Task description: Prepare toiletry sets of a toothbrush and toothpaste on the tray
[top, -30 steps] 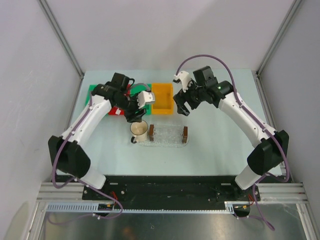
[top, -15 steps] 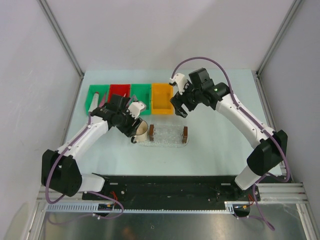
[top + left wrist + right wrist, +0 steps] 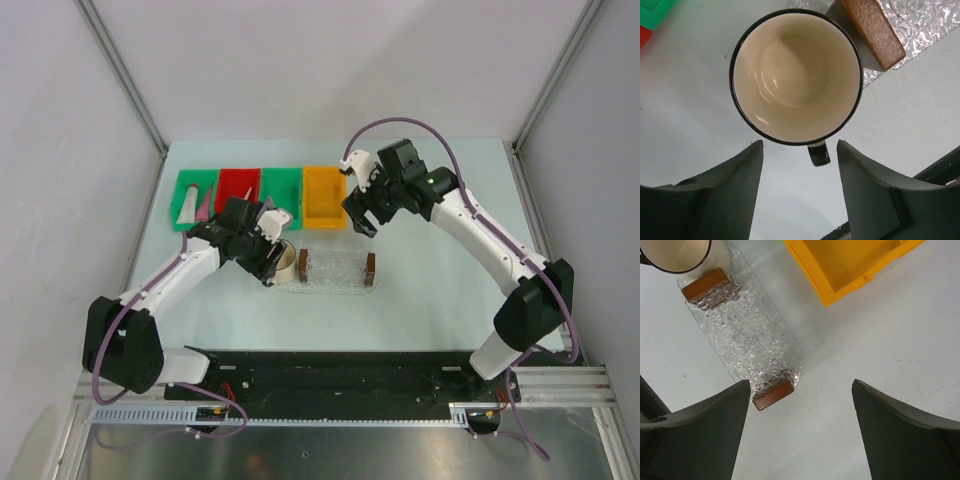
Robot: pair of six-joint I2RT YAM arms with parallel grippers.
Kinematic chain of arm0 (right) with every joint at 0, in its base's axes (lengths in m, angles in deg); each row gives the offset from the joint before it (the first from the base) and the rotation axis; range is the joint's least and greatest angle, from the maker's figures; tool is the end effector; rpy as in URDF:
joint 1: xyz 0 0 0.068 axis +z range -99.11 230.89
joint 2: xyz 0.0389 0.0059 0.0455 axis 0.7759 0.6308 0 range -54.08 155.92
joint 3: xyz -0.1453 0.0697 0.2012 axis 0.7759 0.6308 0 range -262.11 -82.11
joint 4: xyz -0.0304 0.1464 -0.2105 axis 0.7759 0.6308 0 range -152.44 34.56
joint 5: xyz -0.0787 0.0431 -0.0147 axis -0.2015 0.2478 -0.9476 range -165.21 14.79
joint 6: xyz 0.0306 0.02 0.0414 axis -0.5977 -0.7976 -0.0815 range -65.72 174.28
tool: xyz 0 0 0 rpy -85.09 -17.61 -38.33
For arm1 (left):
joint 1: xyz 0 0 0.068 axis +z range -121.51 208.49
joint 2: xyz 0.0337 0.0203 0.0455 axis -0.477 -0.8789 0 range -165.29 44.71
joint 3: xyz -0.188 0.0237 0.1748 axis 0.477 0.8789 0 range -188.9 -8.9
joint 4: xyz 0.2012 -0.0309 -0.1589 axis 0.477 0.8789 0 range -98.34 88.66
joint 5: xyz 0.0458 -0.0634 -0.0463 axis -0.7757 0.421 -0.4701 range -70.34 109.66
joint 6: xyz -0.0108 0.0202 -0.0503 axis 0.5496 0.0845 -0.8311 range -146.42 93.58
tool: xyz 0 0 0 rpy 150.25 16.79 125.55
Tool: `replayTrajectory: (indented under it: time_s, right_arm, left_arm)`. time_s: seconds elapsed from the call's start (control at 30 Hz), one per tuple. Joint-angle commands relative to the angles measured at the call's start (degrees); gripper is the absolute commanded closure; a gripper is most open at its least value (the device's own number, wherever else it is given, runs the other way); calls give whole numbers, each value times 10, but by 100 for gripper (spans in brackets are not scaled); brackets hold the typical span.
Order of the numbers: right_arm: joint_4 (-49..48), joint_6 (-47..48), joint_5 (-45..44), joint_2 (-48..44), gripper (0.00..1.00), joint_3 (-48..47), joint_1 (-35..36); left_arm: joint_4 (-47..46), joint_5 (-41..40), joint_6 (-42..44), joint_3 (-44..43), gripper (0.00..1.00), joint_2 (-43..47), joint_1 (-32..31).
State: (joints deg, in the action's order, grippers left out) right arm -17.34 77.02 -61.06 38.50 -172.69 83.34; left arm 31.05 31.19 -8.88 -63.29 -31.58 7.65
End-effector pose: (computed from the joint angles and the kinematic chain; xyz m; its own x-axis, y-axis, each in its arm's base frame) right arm 0.2903 0.1955 0.3323 -0.3146 -0.6442 -0.6971 -0.8483 0.5204 -0.0980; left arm 0.2410 -0.0998 0.2231 -0.6495 0.5633 -0.5108 0.6650 0.7465 -0.0225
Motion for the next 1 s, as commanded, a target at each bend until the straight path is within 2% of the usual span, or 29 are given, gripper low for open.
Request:
replayTrajectory:
  time_s: [0.0,0.4,0.97]
  right_arm:
    - [-16,6,-6,-2,12,1,2]
    - [-17,9,-8,-4,12,6,2]
    - [-15,12,-11,-5,12,9,2]
  left_arm:
    - [-23,23,-35,3,35,-6,-6]
    - [-51,18,-7,36,36,-23,-5]
    - [-62,28,94,61,39,-32,-6]
